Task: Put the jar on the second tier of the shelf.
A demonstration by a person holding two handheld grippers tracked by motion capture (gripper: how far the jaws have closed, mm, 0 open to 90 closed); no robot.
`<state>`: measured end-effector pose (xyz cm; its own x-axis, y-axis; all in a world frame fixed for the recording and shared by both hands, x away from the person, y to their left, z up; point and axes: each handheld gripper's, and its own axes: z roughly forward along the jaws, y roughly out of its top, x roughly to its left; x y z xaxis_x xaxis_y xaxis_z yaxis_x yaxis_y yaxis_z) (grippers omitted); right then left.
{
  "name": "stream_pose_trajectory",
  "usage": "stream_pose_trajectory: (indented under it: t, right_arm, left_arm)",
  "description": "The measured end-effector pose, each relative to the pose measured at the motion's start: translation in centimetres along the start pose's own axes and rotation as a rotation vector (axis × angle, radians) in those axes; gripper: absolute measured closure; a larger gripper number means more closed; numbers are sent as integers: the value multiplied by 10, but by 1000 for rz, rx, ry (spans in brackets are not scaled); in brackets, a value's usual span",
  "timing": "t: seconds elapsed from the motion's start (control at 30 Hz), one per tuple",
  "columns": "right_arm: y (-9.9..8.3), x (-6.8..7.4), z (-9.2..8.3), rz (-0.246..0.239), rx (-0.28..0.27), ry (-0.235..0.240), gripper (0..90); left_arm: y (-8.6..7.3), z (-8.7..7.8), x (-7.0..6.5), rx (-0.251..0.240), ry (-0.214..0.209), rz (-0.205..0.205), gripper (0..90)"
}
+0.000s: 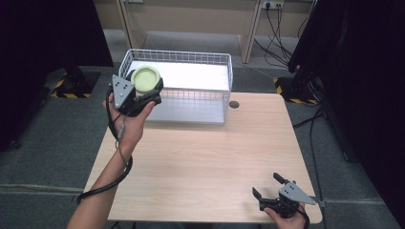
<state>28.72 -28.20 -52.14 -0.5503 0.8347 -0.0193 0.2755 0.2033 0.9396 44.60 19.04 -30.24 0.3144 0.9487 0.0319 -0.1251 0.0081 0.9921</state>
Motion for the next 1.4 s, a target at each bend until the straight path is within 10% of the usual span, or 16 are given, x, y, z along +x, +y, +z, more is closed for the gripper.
stream_pose_trajectory:
  t: [1.4]
  right_arm:
    - [0,-1,0,1,-5,8,15]
  left_arm:
    - [-16,110,17,85,120,-11,112]
